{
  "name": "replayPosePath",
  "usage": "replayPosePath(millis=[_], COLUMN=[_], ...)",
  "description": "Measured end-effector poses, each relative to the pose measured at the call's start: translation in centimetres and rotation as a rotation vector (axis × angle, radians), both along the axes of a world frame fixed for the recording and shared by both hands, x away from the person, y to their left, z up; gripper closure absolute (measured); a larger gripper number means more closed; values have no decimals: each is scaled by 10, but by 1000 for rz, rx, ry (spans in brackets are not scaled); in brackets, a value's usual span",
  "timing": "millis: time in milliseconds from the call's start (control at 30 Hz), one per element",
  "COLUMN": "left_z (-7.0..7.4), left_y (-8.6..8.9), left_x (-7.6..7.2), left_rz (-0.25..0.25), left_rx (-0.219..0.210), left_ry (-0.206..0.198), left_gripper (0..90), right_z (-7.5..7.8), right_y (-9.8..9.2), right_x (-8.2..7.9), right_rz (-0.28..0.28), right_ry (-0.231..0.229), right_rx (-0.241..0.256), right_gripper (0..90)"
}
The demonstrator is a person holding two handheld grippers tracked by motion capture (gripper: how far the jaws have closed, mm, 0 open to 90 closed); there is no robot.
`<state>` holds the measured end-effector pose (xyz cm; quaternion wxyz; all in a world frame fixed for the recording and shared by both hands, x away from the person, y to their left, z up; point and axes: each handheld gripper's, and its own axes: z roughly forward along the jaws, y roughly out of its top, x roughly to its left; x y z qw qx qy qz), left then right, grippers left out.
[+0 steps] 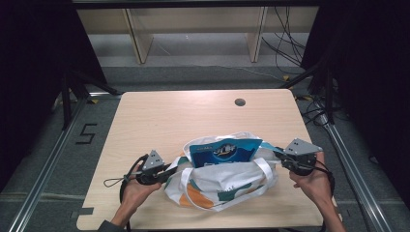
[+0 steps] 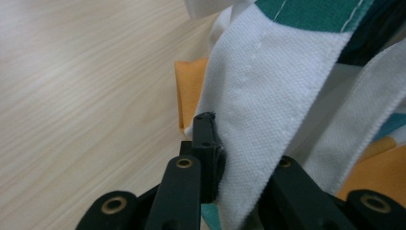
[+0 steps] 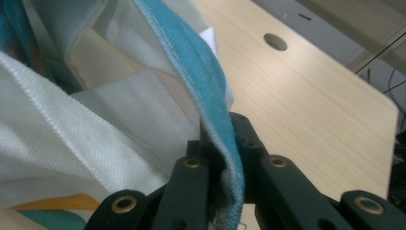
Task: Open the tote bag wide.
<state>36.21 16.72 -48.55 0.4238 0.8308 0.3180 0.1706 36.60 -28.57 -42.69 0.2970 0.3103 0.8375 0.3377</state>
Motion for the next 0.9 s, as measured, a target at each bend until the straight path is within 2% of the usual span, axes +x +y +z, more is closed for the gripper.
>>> replayPosePath(millis=[33, 67, 100, 133, 167, 267, 300, 433, 467, 500, 533, 567, 600, 667, 733, 800, 867, 900], left_z=[-3, -3, -8, -8, -12, -13, -13, -15, -17, -18, -18, -19, -19, -21, -20, -23, -25, -26], left_y=[0, 0, -1, -1, -1, -2, -2, -2, -3, -3, -3, -5, -5, -8, -8, -8, -10, -12], left_x=[-1, -1, 0, 0, 1, 1, 1, 2, 2, 2, 3, 1, 2, 1, 3, 4, 8, 12], left_rz=[6, 6, 20, 20, 17, 10, 6, -12, -4, -3, -14, 6, -10, -6, -26, -13, -9, -2], left_rx=[-4, -4, -24, -24, -21, -9, 10, 34, 23, 20, 34, 33, 61, 75, 115, 117, 149, 150], left_ry=[24, 24, 44, 44, 46, 35, 39, 30, 48, 47, 41, 44, 31, 28, 7, 23, 21, 22], left_gripper=[813, 813, 812, 812, 813, 814, 814, 814, 814, 813, 813, 813, 813, 813, 813, 812, 806, 804], right_z=[-5, -5, -10, -10, -16, -23, -26, -36, -37, -40, -42, -45, -52, -59, -61, -65, -68, -69], right_y=[1, 1, 1, 1, 2, 1, 1, 1, 1, 2, 2, 3, 4, 6, 6, 6, 7, 9], right_x=[1, 1, 0, 0, -1, -2, -3, -7, -8, -9, -10, -12, -11, -9, -9, -6, -2, 4], right_rz=[1, 1, 13, 13, 25, 29, 29, 27, 33, 36, 30, 26, 21, 36, 27, 27, 30, 23], right_ry=[23, 23, 43, 43, 74, 77, 101, 119, 120, 131, 143, 158, 182, 181, 191, 200, 204, 185], right_rx=[3, 3, -6, -6, -7, -16, -10, -23, -34, -35, -33, -32, -42, -56, -51, -37, -33, -43], right_gripper=[856, 856, 856, 856, 855, 856, 855, 857, 858, 857, 857, 857, 858, 859, 859, 860, 860, 861])
